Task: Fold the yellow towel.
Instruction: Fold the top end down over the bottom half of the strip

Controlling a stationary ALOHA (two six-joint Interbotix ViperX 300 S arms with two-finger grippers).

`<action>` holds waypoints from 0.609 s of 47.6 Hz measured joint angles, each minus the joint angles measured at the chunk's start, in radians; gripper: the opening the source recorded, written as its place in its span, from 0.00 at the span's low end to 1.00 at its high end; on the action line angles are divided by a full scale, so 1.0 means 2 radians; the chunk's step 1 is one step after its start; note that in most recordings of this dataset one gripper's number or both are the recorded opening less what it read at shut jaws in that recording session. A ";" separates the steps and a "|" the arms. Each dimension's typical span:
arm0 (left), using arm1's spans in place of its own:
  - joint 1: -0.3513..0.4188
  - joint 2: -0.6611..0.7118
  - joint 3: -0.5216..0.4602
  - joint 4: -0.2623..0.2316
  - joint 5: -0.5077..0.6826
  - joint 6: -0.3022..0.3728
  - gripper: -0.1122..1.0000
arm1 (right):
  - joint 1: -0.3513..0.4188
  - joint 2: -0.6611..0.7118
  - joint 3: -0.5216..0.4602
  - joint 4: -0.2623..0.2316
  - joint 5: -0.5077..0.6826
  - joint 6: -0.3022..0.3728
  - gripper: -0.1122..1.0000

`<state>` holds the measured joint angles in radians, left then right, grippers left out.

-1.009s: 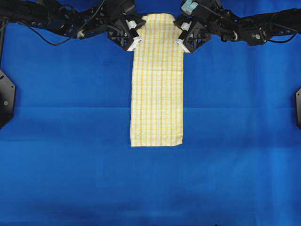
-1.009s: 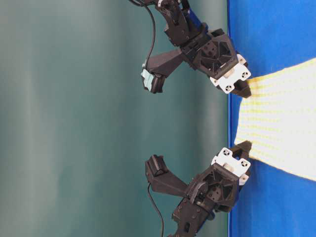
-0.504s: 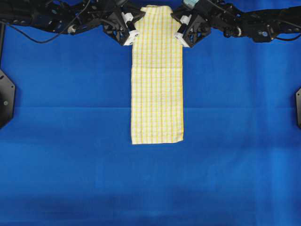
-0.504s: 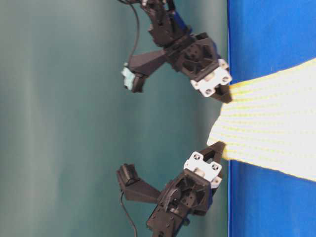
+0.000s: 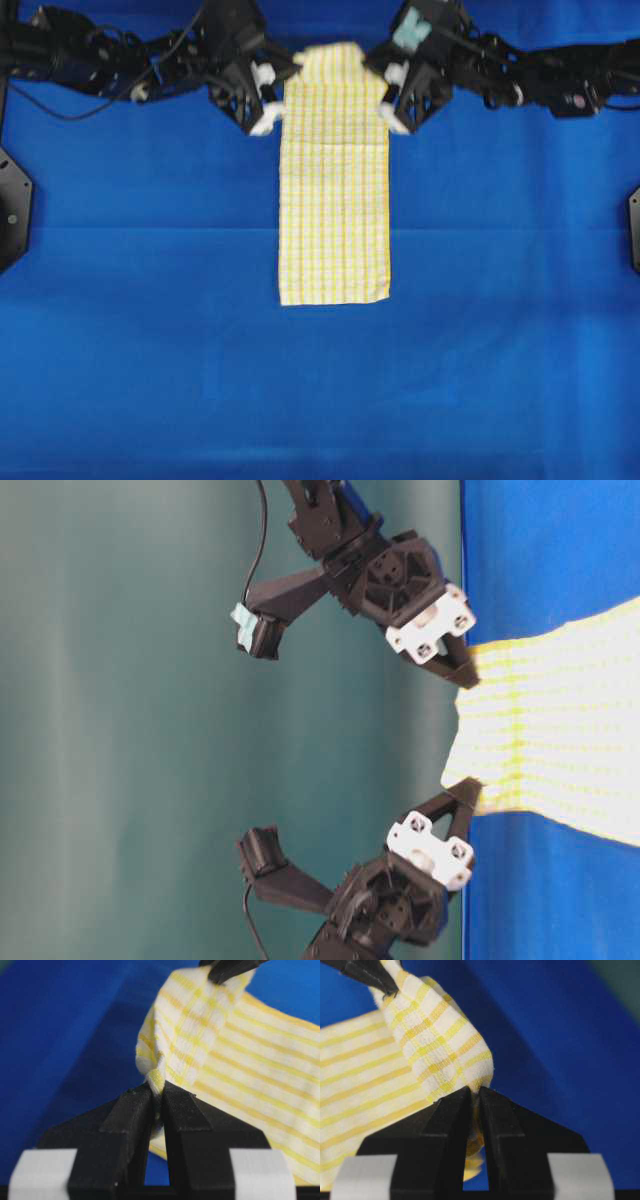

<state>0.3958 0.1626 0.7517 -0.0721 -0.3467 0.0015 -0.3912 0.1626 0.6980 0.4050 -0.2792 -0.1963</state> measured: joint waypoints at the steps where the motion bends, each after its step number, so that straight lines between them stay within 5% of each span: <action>1: -0.005 -0.002 0.003 0.000 0.000 -0.002 0.14 | 0.005 -0.002 0.004 0.002 0.001 0.001 0.17; 29: -0.186 -0.052 0.068 -0.002 -0.016 -0.126 0.14 | 0.158 -0.070 0.068 0.077 0.000 0.003 0.17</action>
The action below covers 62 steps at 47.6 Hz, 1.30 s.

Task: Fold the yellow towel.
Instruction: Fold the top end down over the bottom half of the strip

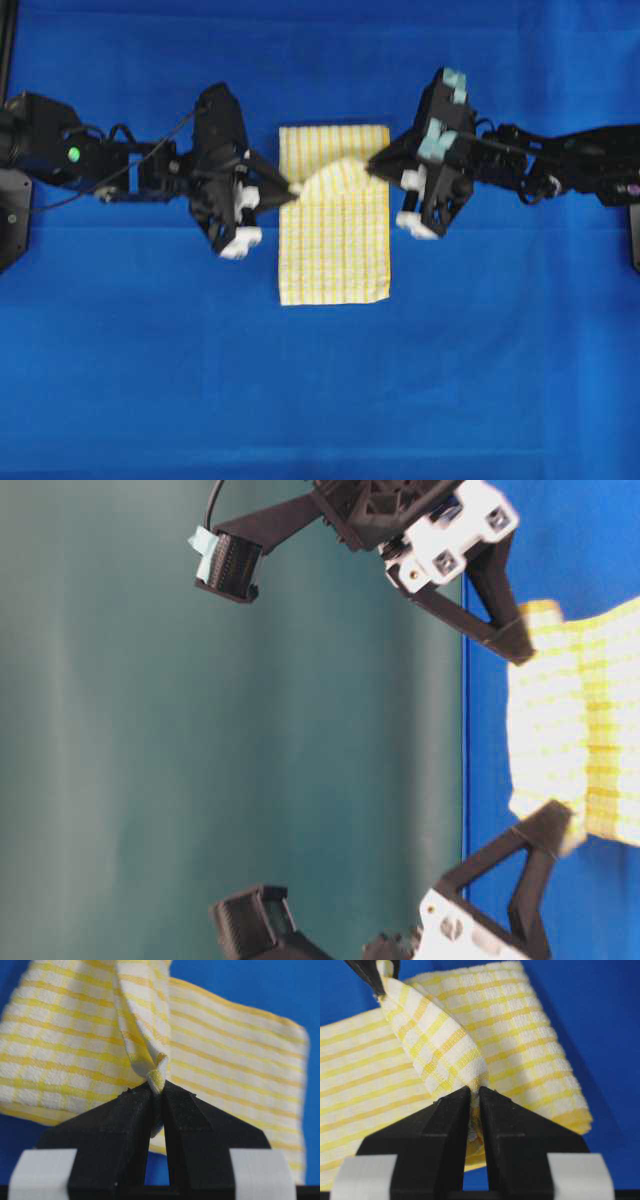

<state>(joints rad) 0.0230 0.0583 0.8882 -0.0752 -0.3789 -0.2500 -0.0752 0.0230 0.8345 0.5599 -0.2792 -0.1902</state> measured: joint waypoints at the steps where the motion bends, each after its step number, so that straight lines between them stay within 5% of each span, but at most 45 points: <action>1: -0.004 -0.002 0.001 0.000 0.000 -0.004 0.14 | 0.003 0.000 0.000 0.002 0.000 0.000 0.17; 28: -0.071 -0.010 -0.008 -0.001 -0.001 -0.014 0.14 | 0.070 0.000 0.003 0.043 0.000 0.000 0.17; 62: -0.084 0.033 -0.018 -0.001 0.004 -0.013 0.14 | 0.095 0.025 -0.004 0.056 0.001 0.000 0.17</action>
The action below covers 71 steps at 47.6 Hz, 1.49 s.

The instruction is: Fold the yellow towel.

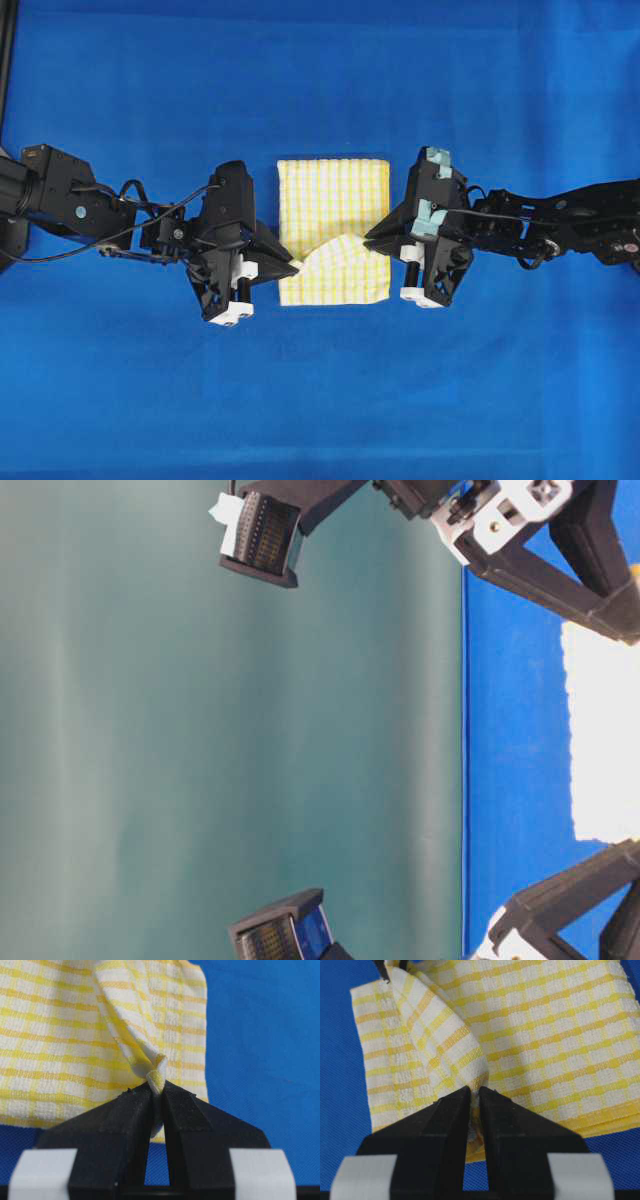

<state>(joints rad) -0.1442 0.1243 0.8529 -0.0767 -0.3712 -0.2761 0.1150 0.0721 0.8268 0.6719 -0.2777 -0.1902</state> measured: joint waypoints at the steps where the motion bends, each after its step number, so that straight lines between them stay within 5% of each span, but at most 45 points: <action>1: 0.000 0.000 0.000 0.000 0.003 0.000 0.14 | 0.000 -0.001 -0.001 0.000 0.000 0.000 0.18; 6: 0.006 0.000 -0.002 0.000 0.028 0.000 0.14 | 0.001 0.000 -0.003 0.001 0.000 0.000 0.25; 14: 0.008 -0.002 -0.005 0.000 0.055 0.000 0.15 | 0.003 0.001 -0.004 0.011 0.000 0.000 0.71; 17: 0.008 -0.010 -0.007 0.000 0.057 0.000 0.28 | 0.004 0.001 -0.004 0.012 0.000 0.000 0.81; 25: -0.002 -0.045 -0.008 0.000 0.060 0.000 0.73 | 0.005 -0.008 -0.004 0.014 0.000 -0.007 0.77; 29: -0.008 -0.074 -0.008 0.000 0.061 0.005 0.88 | 0.005 -0.028 -0.002 0.012 0.000 -0.013 0.77; 51: -0.016 -0.266 0.071 0.001 0.078 0.017 0.82 | 0.005 -0.239 0.052 0.005 0.069 -0.113 0.77; 62: -0.017 -0.395 0.139 0.002 0.089 0.043 0.82 | -0.004 -0.380 0.115 0.000 0.103 -0.124 0.76; 71: -0.017 -0.507 0.181 0.002 0.127 0.097 0.82 | -0.012 -0.492 0.160 -0.018 0.153 -0.127 0.76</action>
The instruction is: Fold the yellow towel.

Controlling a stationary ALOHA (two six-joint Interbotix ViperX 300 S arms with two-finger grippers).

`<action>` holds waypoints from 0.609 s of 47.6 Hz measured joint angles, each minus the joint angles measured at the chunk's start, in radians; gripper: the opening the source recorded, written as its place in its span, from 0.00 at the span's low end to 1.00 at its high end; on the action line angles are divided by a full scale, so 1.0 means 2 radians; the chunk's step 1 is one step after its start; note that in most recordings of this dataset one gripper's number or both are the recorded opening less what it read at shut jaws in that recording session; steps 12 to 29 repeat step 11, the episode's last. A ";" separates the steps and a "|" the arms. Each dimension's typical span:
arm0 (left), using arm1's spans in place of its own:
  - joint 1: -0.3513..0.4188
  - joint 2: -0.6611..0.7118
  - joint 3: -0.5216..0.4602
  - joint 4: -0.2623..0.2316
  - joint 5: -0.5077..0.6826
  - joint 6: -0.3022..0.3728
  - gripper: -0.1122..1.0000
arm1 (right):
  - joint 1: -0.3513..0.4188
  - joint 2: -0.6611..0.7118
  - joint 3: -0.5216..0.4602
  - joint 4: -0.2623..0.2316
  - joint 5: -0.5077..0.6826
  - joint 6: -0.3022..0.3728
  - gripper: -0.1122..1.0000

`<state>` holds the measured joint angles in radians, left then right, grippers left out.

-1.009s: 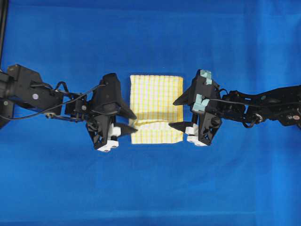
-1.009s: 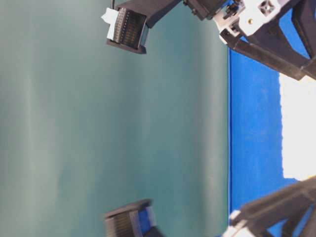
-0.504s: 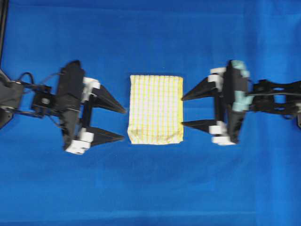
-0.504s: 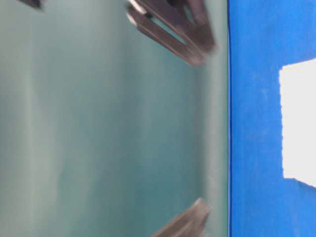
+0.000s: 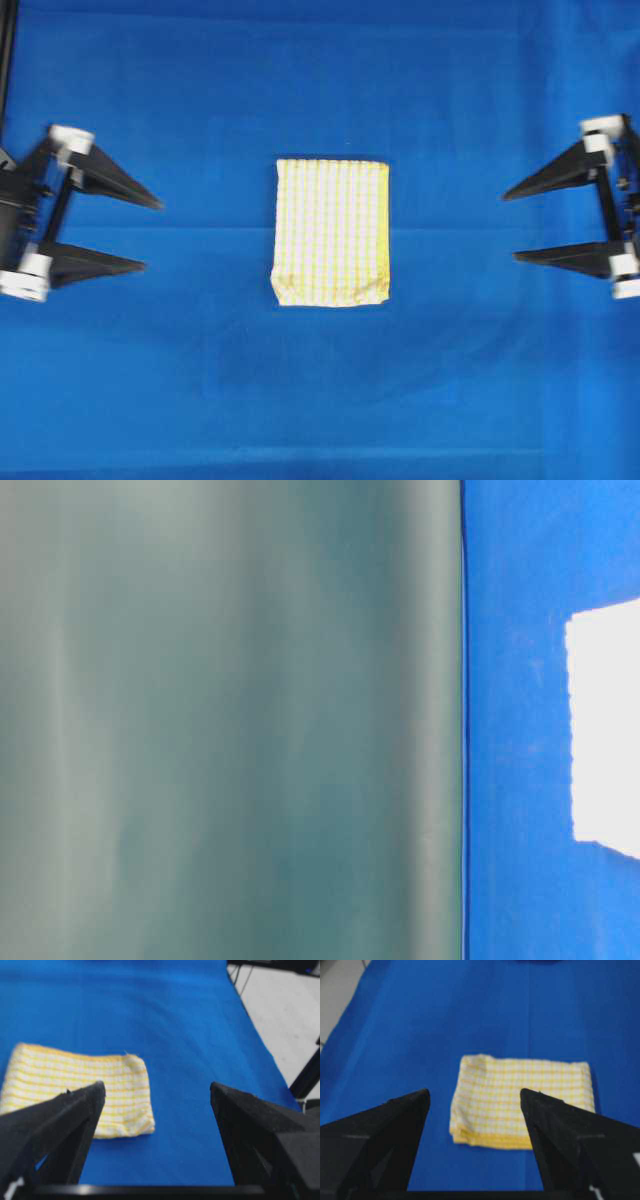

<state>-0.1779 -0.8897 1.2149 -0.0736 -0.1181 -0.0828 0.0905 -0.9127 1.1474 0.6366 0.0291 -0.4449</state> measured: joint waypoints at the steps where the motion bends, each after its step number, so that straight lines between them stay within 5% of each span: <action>1: 0.000 -0.009 0.003 0.000 0.003 0.006 0.82 | -0.003 -0.008 0.004 -0.002 0.005 0.001 0.76; 11: 0.004 -0.084 0.039 0.001 0.030 0.043 0.82 | -0.040 -0.076 0.048 -0.011 0.041 0.000 0.76; 29: 0.004 -0.084 0.039 0.001 0.030 0.043 0.82 | -0.040 -0.076 0.048 -0.011 0.041 0.000 0.76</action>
